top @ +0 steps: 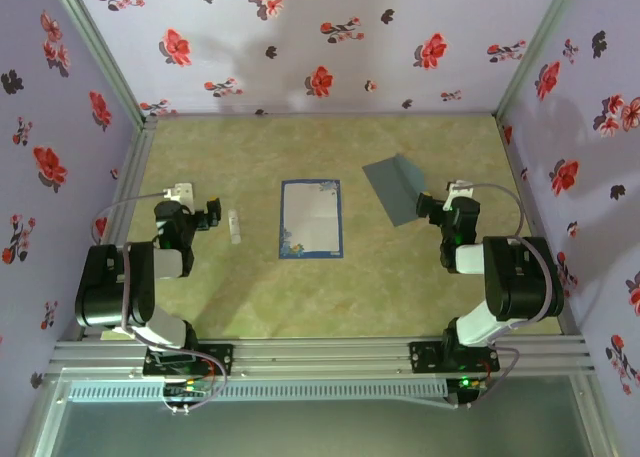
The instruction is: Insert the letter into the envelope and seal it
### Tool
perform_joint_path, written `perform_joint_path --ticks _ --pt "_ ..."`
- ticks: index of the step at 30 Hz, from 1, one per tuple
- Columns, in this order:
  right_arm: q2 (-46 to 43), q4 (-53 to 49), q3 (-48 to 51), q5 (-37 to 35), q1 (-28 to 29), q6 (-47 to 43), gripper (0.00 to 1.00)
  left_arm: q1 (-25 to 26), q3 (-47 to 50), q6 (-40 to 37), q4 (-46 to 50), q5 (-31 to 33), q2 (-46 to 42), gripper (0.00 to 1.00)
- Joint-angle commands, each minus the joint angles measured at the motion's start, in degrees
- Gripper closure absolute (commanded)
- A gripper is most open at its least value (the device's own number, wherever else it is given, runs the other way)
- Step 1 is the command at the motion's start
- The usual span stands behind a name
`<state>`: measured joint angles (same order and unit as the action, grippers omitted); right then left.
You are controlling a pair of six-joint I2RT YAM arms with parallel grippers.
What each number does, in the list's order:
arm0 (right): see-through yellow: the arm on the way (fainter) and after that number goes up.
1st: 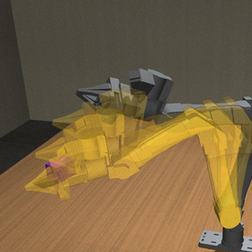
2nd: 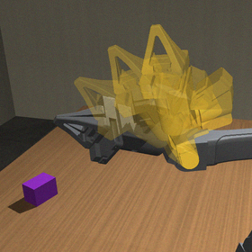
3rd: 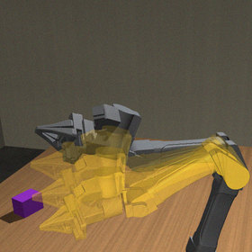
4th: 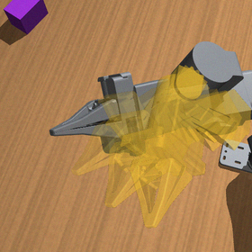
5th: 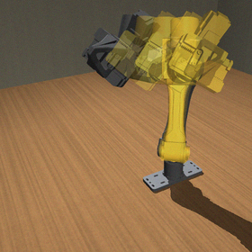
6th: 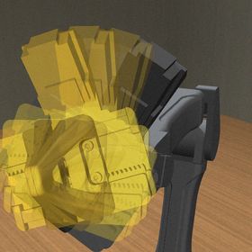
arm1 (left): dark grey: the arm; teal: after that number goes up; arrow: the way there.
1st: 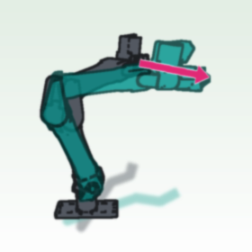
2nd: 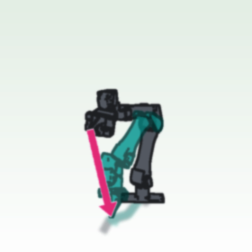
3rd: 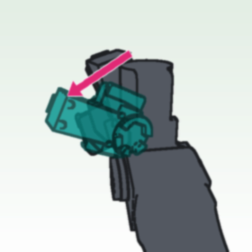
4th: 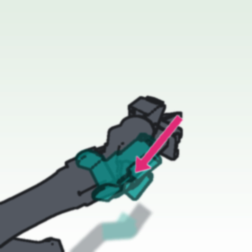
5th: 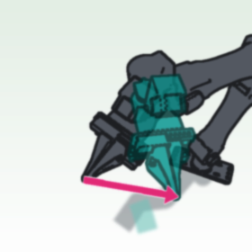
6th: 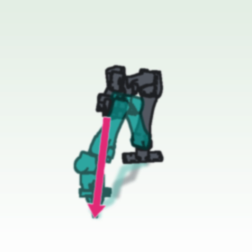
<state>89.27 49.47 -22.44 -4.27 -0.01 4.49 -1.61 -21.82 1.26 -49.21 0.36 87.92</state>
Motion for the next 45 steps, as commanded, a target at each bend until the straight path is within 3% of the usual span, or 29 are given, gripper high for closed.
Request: perform_joint_path --ticks 1,33,37,42,45 --pt "0.3 1.0 -0.2 0.0 -0.3 0.1 0.01 0.3 -1.0 -1.1 -0.6 0.1 0.3 0.0" --pt "0.3 1.0 -0.2 0.0 -0.4 0.5 0.01 0.2 -0.8 -0.5 -0.2 1.7 -1.1 0.0" --pt "-2.3 -1.3 -0.8 2.1 -0.5 -0.3 0.01 0.4 -3.6 1.9 12.4 6.5 -10.8 0.0" --pt "-14.4 -27.3 -10.9 2.0 -0.5 2.9 0.01 0.3 -16.8 10.5 39.8 8.0 -22.6 0.0" --pt "-17.4 -41.9 -19.7 8.1 -0.4 6.4 0.01 0.1 -27.2 18.0 55.5 8.9 -24.2 0.0"
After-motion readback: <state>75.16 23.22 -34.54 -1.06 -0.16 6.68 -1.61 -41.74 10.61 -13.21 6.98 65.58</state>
